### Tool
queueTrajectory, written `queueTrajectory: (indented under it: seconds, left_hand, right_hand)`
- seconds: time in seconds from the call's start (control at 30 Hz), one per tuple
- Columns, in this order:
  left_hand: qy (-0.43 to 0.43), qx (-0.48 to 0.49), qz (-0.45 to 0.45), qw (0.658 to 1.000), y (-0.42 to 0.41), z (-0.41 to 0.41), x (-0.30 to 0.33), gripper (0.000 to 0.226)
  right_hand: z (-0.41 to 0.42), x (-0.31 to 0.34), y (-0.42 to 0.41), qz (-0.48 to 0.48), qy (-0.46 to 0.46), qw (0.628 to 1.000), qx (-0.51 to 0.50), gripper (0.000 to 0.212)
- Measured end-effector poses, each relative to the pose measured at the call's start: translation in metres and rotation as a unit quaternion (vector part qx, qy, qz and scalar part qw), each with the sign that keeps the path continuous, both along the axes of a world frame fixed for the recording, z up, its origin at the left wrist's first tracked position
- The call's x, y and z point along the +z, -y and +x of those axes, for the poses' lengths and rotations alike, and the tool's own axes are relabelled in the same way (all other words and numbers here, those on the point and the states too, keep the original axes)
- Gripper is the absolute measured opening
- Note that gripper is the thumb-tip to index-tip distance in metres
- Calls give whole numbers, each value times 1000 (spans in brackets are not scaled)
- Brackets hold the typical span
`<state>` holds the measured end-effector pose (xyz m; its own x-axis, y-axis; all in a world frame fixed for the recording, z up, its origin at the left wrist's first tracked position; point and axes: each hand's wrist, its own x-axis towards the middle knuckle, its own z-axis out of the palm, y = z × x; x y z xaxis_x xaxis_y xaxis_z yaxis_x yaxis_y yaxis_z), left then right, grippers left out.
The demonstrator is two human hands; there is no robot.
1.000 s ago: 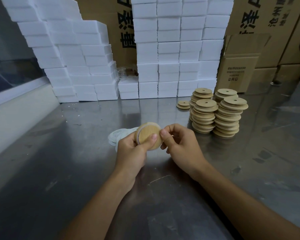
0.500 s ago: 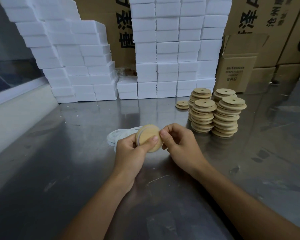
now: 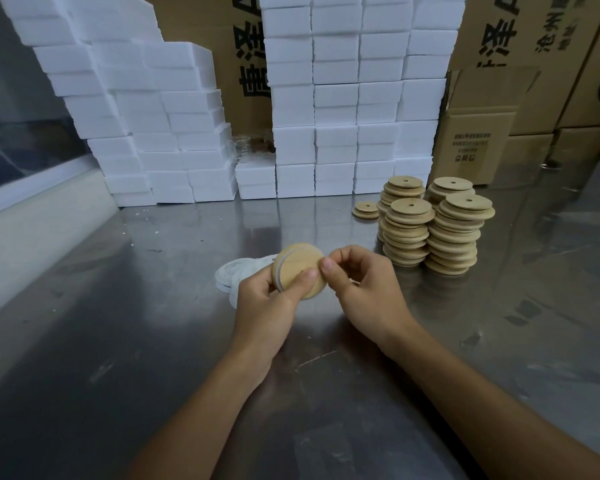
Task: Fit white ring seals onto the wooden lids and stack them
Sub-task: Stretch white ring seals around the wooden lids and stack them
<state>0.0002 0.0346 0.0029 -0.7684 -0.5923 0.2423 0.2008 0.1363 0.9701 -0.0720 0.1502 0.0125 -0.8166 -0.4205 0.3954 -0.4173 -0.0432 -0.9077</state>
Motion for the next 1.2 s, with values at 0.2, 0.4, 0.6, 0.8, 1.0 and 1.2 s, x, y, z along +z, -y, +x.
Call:
queueTrajectory:
  seconds: [0.2, 0.4, 0.6, 0.8, 1.0, 1.2]
  left_hand:
    - [-7, -3, -41, 999, -2, 3, 2, 10]
    - [-20, 5, 101, 995, -1, 2, 8, 11]
    - [-11, 20, 120, 993, -6, 4, 11, 16]
    - [1, 72, 62, 995, -9, 1, 9, 12]
    - [48, 193, -202, 959, -5, 3, 5, 12]
    - [100, 189, -213, 953, 2, 1, 3, 20]
  right_hand:
    - [-2, 5, -5, -27, -84, 994, -58, 10]
    - [2, 2, -1, -49, -13, 999, 18, 18]
    - [4, -1, 1, -63, 49, 996, 46, 16]
    - [0, 0, 0, -48, 64, 997, -4, 12]
    - [-2, -1, -1, -27, 3, 999, -47, 13]
    - [2, -4, -1, 12, -106, 991, -76, 20]
